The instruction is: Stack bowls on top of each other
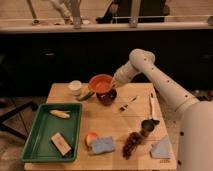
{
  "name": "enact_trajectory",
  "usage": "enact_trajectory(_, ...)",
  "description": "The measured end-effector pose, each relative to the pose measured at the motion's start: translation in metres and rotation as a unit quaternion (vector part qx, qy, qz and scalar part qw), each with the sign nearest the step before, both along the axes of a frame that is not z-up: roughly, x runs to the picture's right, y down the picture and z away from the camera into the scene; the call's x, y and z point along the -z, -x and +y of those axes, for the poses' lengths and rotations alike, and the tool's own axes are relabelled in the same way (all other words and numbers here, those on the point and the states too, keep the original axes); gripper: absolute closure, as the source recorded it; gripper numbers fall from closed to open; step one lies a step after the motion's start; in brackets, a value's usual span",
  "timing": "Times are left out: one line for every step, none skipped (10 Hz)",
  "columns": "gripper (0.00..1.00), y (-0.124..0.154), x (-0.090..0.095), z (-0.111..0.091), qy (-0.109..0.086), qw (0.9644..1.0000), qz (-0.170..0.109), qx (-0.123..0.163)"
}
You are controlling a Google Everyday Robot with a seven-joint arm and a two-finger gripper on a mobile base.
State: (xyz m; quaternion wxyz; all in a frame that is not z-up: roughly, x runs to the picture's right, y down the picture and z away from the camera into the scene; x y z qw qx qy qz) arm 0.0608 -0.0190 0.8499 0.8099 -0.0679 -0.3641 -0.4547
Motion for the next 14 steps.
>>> enact_trajectory(0.98,-0.004,-0.001,0.001,-0.002,1.0,-0.001,-0.003)
enact_trajectory(0.98,-0.008,-0.002,0.003,-0.003,1.0,-0.001,-0.007)
enact_trajectory(0.98,-0.01,-0.003,0.005,-0.003,1.0,-0.002,-0.008)
enact_trajectory(0.98,-0.009,-0.004,0.006,-0.003,1.0,-0.004,-0.008)
enact_trajectory(0.98,-0.01,-0.004,0.008,-0.003,0.9999,-0.004,-0.01)
enact_trajectory(0.98,-0.012,-0.004,0.009,-0.004,0.9999,-0.004,-0.012)
enact_trajectory(0.98,-0.014,-0.004,0.012,-0.005,0.9999,-0.005,-0.014)
enact_trajectory(0.98,-0.014,-0.005,0.014,-0.006,0.9998,-0.006,-0.015)
enact_trajectory(0.98,-0.016,-0.006,0.016,-0.006,0.9998,-0.006,-0.017)
enact_trajectory(0.98,-0.018,-0.007,0.018,-0.006,0.9998,-0.005,-0.017)
enact_trajectory(0.98,-0.019,-0.009,0.02,-0.004,0.9998,-0.004,-0.018)
enact_trajectory(0.98,-0.02,-0.011,0.022,-0.003,0.9998,-0.004,-0.02)
enact_trajectory(0.98,-0.02,-0.013,0.021,-0.002,0.9998,-0.004,-0.021)
enact_trajectory(0.98,-0.02,-0.015,0.021,-0.002,0.9997,-0.004,-0.023)
